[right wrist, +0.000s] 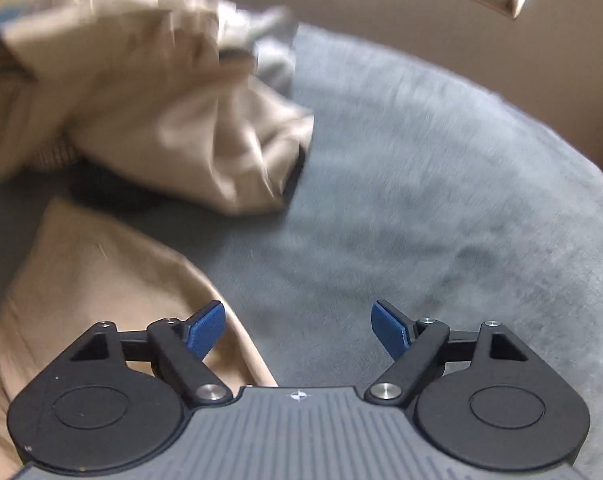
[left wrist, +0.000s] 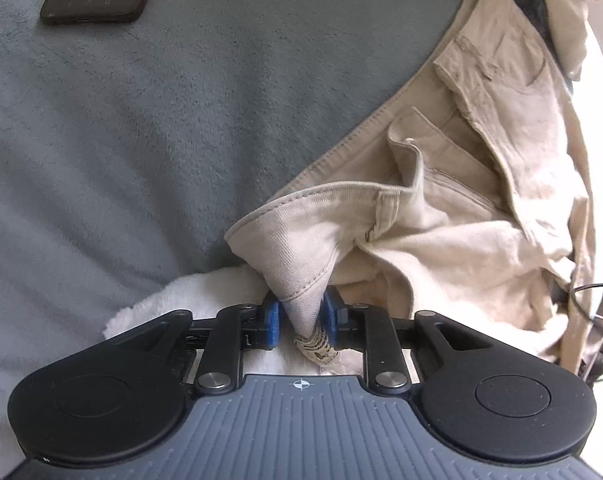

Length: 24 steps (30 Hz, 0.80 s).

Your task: Fold clothes

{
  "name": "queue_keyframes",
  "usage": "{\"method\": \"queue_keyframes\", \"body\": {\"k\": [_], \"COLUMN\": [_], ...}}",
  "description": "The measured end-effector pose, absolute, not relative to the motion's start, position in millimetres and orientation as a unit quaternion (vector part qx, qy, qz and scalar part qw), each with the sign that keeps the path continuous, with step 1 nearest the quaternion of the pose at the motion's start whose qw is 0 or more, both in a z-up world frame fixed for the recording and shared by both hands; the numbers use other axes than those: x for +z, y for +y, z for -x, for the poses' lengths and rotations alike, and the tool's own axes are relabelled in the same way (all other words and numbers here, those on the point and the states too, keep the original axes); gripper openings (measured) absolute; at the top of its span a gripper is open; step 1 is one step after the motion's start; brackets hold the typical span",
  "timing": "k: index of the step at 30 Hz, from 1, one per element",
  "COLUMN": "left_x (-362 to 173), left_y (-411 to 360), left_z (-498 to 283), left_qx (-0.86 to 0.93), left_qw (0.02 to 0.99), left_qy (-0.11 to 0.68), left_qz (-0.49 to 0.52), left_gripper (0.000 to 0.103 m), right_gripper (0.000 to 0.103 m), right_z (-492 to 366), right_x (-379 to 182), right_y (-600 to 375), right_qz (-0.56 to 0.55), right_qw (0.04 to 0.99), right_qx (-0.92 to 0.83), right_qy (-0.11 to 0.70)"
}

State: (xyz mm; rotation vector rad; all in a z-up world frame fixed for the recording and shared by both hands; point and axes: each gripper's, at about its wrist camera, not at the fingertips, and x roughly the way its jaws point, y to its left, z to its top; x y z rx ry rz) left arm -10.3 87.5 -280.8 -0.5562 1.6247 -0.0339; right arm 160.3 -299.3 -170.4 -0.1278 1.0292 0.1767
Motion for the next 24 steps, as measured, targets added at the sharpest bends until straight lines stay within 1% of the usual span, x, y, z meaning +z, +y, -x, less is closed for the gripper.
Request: {"method": "queue_keyframes", "body": {"k": [3,6,9,14,21,24], "left_x": [-277,-273,-263,-252,-233,-225], "left_y": [83,73,60,38,31,28], "left_z": [11,9,8,12,12,21], "left_qx": [-0.005,0.005,0.009,0.03,0.068,0.067], "left_qw": [0.663,0.669,0.681,0.7,0.733,0.751], "left_qy": [0.712,0.71,0.703,0.688,0.651,0.634], "left_qz": [0.231,0.218,0.205,0.188,0.184,0.175], "left_gripper": [0.029,0.029,0.029,0.029,0.029,0.029], "right_gripper": [0.083,0.082,0.082,0.081,0.073,0.072], "right_z": [-151,-131,-101,-47,9,26], "right_x": [-155,-146,-138,-142,-142,-139], "right_y": [-288,-267,-255,-261,-276,-280], "right_qz": [-0.007,-0.032,-0.043,-0.074,-0.084,-0.091], "right_qw": [0.874,0.871,0.864,0.851,0.852,0.855], "right_qx": [0.128,0.164,0.191,0.215,0.25,0.269], "right_qy": [0.469,0.462,0.464,0.474,0.453,0.434]}}
